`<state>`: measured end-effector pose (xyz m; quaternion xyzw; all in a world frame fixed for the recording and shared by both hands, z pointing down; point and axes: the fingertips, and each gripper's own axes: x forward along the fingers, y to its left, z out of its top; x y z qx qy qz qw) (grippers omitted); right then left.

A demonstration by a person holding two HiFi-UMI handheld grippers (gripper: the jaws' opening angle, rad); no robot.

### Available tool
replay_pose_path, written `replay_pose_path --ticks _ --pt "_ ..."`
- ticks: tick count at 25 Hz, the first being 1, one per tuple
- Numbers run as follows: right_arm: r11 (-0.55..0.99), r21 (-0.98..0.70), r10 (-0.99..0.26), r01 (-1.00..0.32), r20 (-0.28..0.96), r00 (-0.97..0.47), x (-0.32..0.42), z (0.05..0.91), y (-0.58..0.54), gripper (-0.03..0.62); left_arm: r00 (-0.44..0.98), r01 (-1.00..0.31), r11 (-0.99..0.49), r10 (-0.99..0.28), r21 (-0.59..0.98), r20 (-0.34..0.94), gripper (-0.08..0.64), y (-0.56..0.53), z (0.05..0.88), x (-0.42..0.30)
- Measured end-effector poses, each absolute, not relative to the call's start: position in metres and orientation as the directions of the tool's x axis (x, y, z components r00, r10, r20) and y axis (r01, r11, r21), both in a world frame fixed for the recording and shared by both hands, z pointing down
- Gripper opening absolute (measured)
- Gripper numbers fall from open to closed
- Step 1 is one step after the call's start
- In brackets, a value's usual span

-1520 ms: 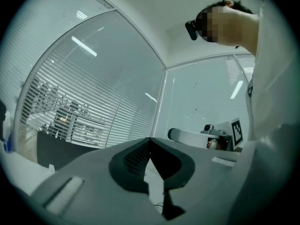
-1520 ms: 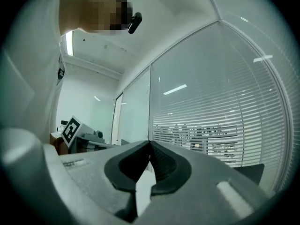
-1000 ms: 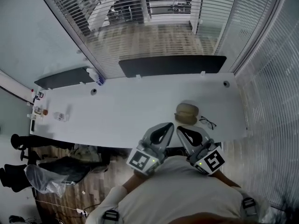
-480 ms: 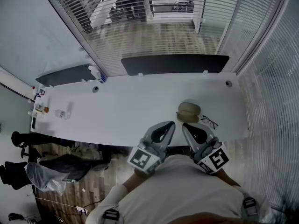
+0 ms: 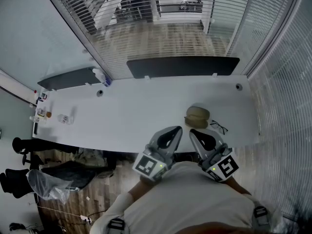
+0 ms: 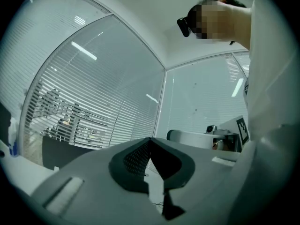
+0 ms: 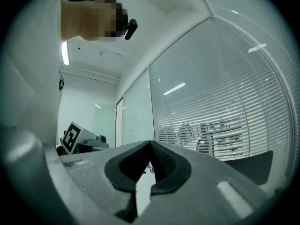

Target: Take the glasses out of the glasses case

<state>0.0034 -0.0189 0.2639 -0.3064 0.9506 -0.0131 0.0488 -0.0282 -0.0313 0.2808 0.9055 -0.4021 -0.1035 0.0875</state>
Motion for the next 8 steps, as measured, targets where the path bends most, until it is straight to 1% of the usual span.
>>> replay_pose_path --ticks 8 --pt "0.810 -0.065 -0.586 -0.582 -0.085 -0.806 0.0015 0.2594 -0.0191 0.000 0.660 -0.699 -0.664 -0.742 0.267 -0.119 0.003 -0.0319 0.2811 -0.0298"
